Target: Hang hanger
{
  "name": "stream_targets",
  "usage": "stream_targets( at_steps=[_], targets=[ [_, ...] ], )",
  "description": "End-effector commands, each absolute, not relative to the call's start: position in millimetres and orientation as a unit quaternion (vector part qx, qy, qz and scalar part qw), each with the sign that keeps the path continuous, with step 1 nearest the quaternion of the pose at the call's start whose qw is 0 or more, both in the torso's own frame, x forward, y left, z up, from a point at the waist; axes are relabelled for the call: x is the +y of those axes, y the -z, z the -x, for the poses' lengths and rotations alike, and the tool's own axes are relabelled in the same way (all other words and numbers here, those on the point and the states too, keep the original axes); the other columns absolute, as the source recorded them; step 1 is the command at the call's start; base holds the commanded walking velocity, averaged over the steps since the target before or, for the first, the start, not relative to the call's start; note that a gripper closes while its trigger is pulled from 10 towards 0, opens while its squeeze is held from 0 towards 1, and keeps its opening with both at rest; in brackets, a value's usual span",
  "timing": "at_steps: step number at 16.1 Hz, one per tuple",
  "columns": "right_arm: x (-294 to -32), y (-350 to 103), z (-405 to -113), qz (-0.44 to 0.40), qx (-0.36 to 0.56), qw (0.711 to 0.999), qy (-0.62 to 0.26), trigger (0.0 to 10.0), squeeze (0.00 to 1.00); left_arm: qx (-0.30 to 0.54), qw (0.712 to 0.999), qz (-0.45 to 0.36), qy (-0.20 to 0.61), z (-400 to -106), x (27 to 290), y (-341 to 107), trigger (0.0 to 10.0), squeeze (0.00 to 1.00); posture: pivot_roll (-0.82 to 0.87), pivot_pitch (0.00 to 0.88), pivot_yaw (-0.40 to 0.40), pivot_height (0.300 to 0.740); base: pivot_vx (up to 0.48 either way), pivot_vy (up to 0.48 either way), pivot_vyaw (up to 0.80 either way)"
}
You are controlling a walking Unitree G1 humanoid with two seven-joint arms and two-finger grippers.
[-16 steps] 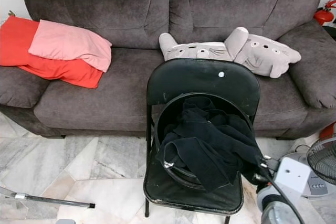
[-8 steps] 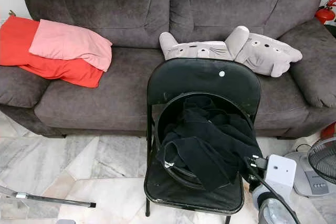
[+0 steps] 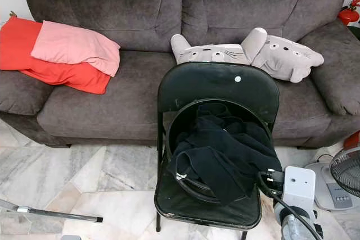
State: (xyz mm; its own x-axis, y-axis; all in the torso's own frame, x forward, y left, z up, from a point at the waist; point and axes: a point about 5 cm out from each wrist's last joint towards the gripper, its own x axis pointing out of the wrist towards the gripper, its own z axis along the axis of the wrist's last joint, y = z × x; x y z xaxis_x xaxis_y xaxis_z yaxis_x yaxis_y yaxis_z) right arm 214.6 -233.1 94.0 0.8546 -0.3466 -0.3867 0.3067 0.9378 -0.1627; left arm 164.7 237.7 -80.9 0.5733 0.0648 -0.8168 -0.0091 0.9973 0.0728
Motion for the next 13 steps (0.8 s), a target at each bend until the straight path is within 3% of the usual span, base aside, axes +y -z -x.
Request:
stream_targets(
  at_steps=[1, 8, 13],
  targets=[
    [-234.4, -90.9, -215.4, 0.067, 0.212, 0.961, 0.163, 10.0, 0.0, 0.484, 0.874, -0.037, -0.017, -151.6, 240.6, 86.0, 10.0, 0.0, -0.22, 0.223, 0.026, 0.74, 0.0, 0.0, 0.0],
    [-242.9, -98.8, -226.9, 0.146, 0.178, 0.961, 0.154, 10.0, 0.0, 0.486, 0.873, -0.038, -0.018, -148.6, 240.6, 87.1, 10.0, 0.0, -0.21, 0.222, 0.03, 0.74, 0.0, 0.0, 0.0],
    [-241.2, -87.9, -228.7, 0.152, 0.187, 0.96, 0.141, 10.0, 0.0, 0.491, 0.87, -0.039, -0.017, -146.2, 240.5, 88.2, 10.0, 0.0, -0.21, 0.226, 0.035, 0.74, 0.0, 0.0, 0.0]
  ],
)
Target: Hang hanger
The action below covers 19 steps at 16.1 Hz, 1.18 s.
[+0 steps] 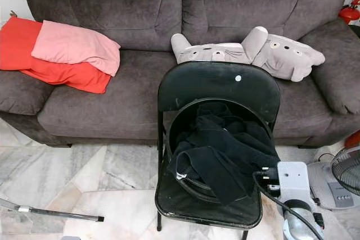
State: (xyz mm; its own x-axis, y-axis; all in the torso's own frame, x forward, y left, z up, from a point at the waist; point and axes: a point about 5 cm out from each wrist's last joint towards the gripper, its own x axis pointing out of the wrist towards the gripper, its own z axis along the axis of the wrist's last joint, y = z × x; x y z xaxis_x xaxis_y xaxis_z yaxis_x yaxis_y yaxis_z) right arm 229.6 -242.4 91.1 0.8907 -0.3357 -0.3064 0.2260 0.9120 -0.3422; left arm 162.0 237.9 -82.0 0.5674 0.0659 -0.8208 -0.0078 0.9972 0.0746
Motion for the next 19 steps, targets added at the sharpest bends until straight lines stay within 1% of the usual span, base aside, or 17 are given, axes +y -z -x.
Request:
stream_targets(
  at_steps=[1, 6, 7, 8, 13, 19],
  targets=[
    [-240.1, -86.8, -230.6, 0.155, 0.188, 0.961, 0.133, 10.0, 0.0, 0.493, 0.869, -0.04, -0.018, -145.7, 240.6, 88.4, 10.0, 0.0, -0.21, 0.226, 0.035, 0.74, 0.0, 0.0, 0.0],
    [-243.9, -89.7, -239.4, 0.171, 0.165, 0.964, 0.121, 10.0, 0.0, 0.495, 0.868, -0.042, -0.019, -145.1, 240.8, 88.7, 10.0, 0.0, -0.2, 0.225, 0.038, 0.74, 0.0, 0.0, 0.0],
    [-244.5, -90.7, -240.5, 0.172, 0.16, 0.965, 0.12, 4.2, 0.0, 0.495, 0.868, -0.042, -0.019, -145.1, 240.5, 88.8, 10.0, 0.0, -0.2, 0.225, 0.038, 0.74, 0.0, 0.0, 0.0],
    [-244.5, -90.6, -241.2, 0.172, 0.158, 0.965, 0.118, 0.0, 0.0, 0.494, 0.868, -0.042, -0.018, -145.4, 239.5, 89.0, 10.0, 0.0, -0.2, 0.225, 0.039, 0.74, 0.0, 0.0, 0.0],
    [-238.6, -85.2, -242.4, 0.173, 0.163, 0.966, 0.102, 0.0, 0.0, 0.494, 0.869, -0.042, -0.015, -146.3, 236.0, 89.5, 10.0, 0.0, -0.2, 0.223, 0.039, 0.74, 0.0, 0.0, 0.0],
    [-234.5, -82.7, -244.6, 0.169, 0.164, 0.967, 0.095, 0.0, 0.0, 0.493, 0.869, -0.044, -0.015, -144.5, 241.7, 88.4, 10.0, 0.0, -0.2, 0.204, 0.035, 0.74, 0.0, 0.0, 0.0]
  ],
)
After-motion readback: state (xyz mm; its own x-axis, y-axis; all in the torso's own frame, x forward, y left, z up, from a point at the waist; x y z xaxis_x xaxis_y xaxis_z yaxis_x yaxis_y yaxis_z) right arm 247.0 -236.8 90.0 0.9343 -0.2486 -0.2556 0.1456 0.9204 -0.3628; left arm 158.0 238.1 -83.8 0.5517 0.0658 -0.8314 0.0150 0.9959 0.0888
